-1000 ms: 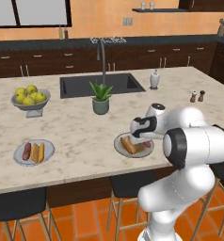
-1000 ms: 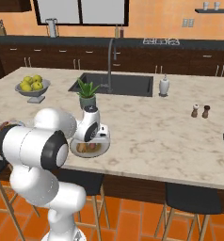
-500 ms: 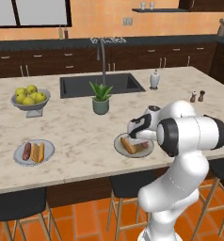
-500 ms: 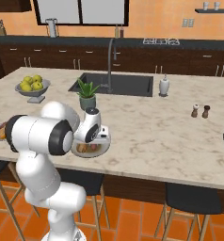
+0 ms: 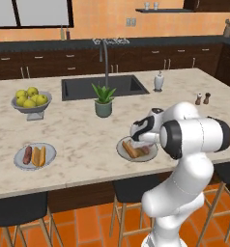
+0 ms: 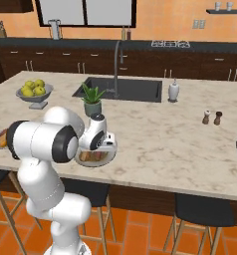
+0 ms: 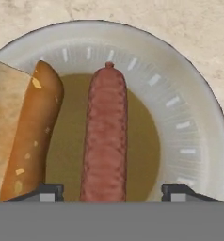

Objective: Place one bun and one sausage from the bowl on each plate.

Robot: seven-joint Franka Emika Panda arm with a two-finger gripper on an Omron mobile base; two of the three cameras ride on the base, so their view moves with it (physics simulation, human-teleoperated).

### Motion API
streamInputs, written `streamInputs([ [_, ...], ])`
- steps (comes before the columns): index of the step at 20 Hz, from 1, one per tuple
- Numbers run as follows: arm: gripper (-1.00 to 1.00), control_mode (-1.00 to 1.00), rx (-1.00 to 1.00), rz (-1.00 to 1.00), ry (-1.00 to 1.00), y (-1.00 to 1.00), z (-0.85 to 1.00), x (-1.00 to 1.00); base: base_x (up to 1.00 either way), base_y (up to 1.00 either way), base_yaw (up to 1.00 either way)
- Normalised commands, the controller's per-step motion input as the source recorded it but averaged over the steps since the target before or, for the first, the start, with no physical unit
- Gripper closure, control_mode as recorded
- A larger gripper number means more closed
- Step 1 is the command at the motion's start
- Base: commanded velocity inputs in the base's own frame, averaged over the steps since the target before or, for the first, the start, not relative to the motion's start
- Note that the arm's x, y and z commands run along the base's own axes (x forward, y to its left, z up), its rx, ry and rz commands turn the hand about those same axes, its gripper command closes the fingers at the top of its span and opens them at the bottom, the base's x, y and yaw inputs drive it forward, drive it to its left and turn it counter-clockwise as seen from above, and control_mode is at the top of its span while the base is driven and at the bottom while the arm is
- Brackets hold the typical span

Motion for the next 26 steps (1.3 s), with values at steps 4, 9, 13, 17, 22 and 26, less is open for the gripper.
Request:
streamInputs([
  [4,-1.0,-1.0,0.0,0.0,-0.08,-0.02,0.5,-0.1,0.0,0.0,0.0],
  [9,-1.0,-1.0,0.0,0.0,-0.19,-0.28,0.65,-0.48,0.0,0.0,0.0],
  [13,-1.0,-1.0,0.0,0.0,-0.27,-0.34,0.36,-0.57,0.0,0.0,0.0],
  [17,-1.0,-1.0,0.0,0.0,-0.25,-0.12,0.32,-0.47,0.0,0.0,0.0],
  [22,-1.0,-1.0,0.08,0.0,-0.07,-0.28,0.03,-0.2,0.0,0.0,0.0],
  [26,-1.0,-1.0,0.08,0.0,-0.03,-0.27,0.0,-0.14,0.0,0.0,0.0],
])
